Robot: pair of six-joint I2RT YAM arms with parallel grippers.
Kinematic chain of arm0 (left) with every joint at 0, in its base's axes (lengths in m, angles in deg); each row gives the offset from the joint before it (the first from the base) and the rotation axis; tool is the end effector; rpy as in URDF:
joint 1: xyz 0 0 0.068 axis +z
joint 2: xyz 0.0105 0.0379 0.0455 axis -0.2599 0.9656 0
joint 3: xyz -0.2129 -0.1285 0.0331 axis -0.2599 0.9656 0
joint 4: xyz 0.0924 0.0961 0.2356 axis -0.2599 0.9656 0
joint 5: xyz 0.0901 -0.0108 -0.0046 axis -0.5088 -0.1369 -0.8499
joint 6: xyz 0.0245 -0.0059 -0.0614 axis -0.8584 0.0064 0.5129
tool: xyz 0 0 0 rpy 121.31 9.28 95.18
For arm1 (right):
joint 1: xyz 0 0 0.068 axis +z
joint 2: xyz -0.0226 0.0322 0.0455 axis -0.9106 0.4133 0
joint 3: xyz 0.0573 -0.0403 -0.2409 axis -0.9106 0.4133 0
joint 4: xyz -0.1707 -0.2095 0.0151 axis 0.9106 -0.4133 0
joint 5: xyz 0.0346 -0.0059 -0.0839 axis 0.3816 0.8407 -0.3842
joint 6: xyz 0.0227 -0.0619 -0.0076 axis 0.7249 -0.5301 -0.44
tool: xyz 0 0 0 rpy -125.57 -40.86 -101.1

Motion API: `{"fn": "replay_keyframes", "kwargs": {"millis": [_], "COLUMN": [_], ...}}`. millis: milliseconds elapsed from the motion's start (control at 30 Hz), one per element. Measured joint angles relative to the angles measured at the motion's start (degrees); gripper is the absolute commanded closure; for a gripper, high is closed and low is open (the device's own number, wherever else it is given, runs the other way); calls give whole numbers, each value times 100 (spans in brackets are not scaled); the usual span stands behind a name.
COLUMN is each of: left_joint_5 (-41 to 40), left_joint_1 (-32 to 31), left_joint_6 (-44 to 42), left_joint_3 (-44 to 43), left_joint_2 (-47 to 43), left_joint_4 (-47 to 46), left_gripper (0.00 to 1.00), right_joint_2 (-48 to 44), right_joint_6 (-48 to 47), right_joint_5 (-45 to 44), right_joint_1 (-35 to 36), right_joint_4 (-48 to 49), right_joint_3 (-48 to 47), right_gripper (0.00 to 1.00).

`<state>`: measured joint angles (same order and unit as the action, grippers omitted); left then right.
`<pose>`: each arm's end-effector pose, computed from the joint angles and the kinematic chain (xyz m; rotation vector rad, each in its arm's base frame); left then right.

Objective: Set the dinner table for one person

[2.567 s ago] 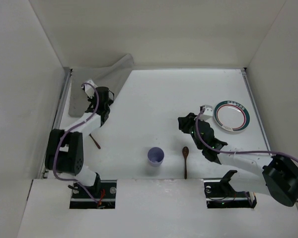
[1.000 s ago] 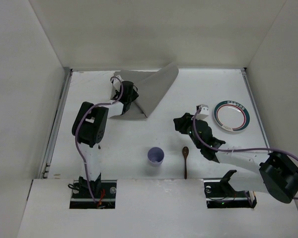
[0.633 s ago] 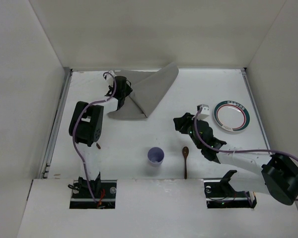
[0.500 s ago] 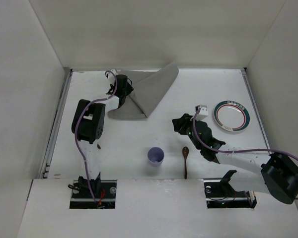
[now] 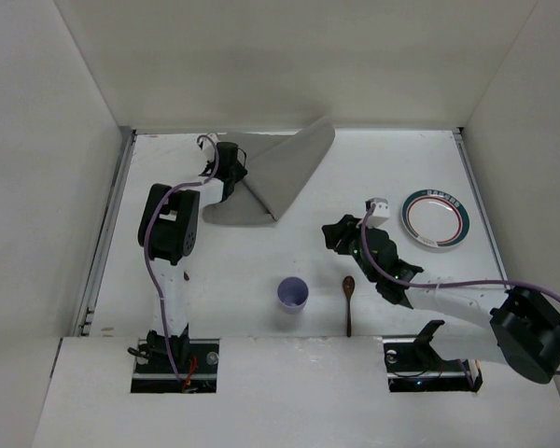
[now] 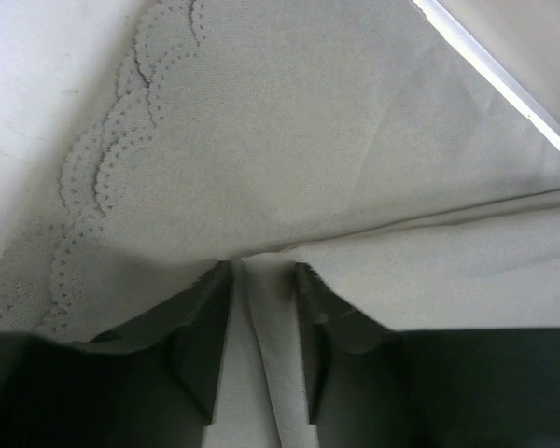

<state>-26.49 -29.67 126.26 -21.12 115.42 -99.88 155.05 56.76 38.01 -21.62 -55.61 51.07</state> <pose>0.4783 -0.1121 0.1282 -0.5718 1.9520 -0.3591 0.2137 0.1769 0.1786 0.1564 1.8355 0.6096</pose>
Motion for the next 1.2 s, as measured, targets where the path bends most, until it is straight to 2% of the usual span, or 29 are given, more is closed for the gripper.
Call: {"fn": "replay_keyframes", "kwargs": {"millis": [100, 300, 400, 567, 667, 800, 900, 1000, 1100, 1200], "left_joint_5": [0, 9, 13, 11, 63, 295, 660, 1012, 1268, 1342], "left_joint_1": [-4, -2, -4, -144, -496, -1482, -2291, -2907, -3237, -3331], "left_joint_6": [-15, -20, -22, -57, -223, -619, -892, -1025, -1058, -1056], "left_joint_3": [-24, -52, 9, 564, 584, 284, -181, -601, -876, -841], "left_joint_2": [0, 0, -33, -601, -1095, -1534, -1451, -1106, -643, -365], "left_joint_4": [2, 4, -87, -273, -380, -708, -863, -1005, -1104, -1038], "left_gripper": [81, 97, 98, 98, 97, 95, 89, 74, 55, 49], "right_joint_2": [0, 0, -48, -396, -848, -1707, -2367, -2988, -3536, -3873], "right_joint_6": [-7, -22, -22, -15, -9, 46, 107, 243, 398, 525], "right_joint_5": [2, 0, -2, -70, -188, -603, -1032, -1399, -1633, -1740], "right_joint_1": [31, 35, 35, 37, 37, 33, -22, -153, -337, -505], "right_joint_4": [-2, -2, -24, -87, -111, -173, -339, -588, -765, -922], "right_joint_3": [0, 0, 0, 2, 55, 219, 393, 573, 758, 868], "right_gripper": [49, 49, 49, 39, 38, 38, 38, 41, 43, 45]}}
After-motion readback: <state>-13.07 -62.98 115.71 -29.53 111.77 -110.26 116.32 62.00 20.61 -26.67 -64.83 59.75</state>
